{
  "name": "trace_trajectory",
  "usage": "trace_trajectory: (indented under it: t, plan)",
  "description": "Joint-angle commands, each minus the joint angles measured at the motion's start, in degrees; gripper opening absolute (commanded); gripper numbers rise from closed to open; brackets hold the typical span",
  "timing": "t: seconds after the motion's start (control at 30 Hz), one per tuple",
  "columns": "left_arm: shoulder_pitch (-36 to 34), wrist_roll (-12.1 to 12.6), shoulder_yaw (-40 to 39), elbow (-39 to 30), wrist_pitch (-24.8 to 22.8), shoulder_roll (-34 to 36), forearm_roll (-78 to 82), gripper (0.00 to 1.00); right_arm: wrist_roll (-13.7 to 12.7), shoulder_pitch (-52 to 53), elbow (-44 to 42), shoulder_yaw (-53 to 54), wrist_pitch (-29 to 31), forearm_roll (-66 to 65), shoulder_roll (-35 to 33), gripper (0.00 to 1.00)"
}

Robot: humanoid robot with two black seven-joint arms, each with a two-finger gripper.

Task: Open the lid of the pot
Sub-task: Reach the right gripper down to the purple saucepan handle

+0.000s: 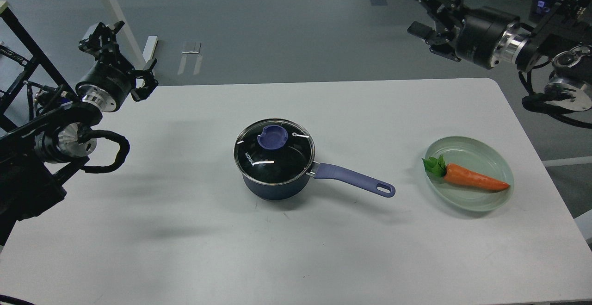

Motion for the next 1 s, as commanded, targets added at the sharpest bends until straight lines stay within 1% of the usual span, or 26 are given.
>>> trace_trajectory:
  t: [0.0,0.1,0.23,0.43,0.57,0.63,0.73,0.97]
  plan:
    - [0.03,0.19,-0.26,-0.01,-0.09,0.0,0.01,1.0,0.09,9.21,6.08,-11.31,-0.93,-7.25,3.67,0.95]
    - [0.03,0.1,0.0,-0.01,-0.27,-0.09,0.01,1.0,0.09,13.87,9.69,-18.87,-3.73,-17.17,7.36,0.95]
    - [0.12,0.01,0.27,-0.01,-0.44,-0.09,0.01,1.0,0.35,15.29,11.8,-28.1,-8.83,-28.34,14.39,0.94]
    - [0.47,0.1,0.27,0.43,-2.64,1.31,0.1,0.99,0.35,14.59,11.46,-36.81,-14.72,-35.56,24.49,0.88]
    - [0.56,0.01,0.27,0.87,-2.73,2.46,0.1,0.99,0.35,13.97,10.67,-39.37,-15.87,-36.63,29.95,0.83]
    - [0.74,0.01,0.27,0.87,-2.82,3.25,0.1,1.0,0.35,13.62,9.88,-39.72,-15.96,-36.63,31.62,0.77]
    - [1.09,0.1,0.27,0.87,-3.17,3.52,0.1,1.0,0.09,12.04,8.65,-39.81,-16.05,-36.63,33.21,0.65]
    - [1.09,0.1,0.44,0.87,-3.96,3.52,0.1,1.0,-0.96,11.25,5.92,-39.81,-16.05,-36.71,34.18,0.65]
